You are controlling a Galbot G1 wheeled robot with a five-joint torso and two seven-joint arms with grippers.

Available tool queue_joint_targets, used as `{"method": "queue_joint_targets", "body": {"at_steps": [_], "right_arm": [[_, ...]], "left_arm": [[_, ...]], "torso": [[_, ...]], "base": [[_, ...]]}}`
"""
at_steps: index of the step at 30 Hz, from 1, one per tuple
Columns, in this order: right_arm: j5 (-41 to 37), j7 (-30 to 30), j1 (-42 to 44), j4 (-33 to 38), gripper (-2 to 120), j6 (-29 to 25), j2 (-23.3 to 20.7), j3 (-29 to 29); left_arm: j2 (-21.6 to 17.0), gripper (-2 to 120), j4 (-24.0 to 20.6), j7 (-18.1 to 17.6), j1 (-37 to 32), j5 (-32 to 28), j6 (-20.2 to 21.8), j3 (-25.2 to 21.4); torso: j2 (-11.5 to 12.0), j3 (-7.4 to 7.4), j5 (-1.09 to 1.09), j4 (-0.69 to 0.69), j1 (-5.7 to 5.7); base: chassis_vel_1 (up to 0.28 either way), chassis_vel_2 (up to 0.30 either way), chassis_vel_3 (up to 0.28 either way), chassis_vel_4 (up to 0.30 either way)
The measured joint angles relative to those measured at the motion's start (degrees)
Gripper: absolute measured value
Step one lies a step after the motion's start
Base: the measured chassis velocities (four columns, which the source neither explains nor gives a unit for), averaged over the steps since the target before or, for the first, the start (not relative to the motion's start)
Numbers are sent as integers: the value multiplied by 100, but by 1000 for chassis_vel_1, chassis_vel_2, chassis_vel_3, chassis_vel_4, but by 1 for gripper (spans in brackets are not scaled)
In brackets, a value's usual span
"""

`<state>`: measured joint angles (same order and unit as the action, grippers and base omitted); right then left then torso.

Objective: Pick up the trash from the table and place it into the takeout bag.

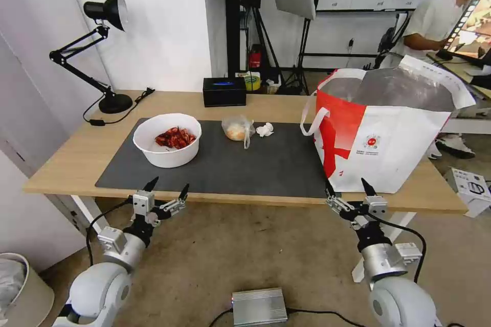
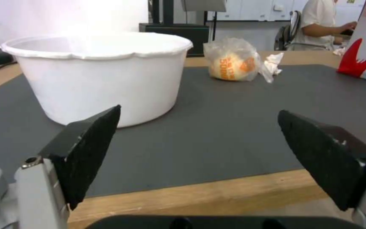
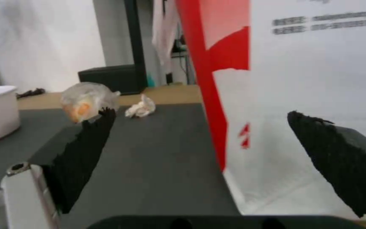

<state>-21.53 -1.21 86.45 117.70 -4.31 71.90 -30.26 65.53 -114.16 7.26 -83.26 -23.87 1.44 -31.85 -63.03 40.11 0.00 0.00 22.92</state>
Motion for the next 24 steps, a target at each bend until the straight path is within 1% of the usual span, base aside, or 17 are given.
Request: {"method": "queue_joint_targets", "body": {"at_steps": [6, 9, 18, 24], "right_arm": [[-177, 1, -337, -231, 100, 61, -132, 236], [-324, 1, -628, -434, 100, 93, -227, 474], [-618, -36, -1273, -820, 100, 162, -336, 994], [-762, -165, -1905, -1188, 100, 231, -367, 1381]], "left_arm": [[68, 100, 15, -6, -2, 2, -10, 26], [115, 100, 52, -11, 2, 8, -10, 44], [157, 100, 89, -16, 1, 31, -14, 43], [167, 100, 130, -16, -36, 41, -63, 8]], "torso": [[0, 0, 0, 0, 0], [0, 0, 0, 0, 0], [0, 0, 0, 0, 0], [0, 0, 0, 0, 0]], "base": [[0, 0, 0, 0], [0, 0, 0, 0], [0, 0, 0, 0], [0, 0, 0, 0]]}}
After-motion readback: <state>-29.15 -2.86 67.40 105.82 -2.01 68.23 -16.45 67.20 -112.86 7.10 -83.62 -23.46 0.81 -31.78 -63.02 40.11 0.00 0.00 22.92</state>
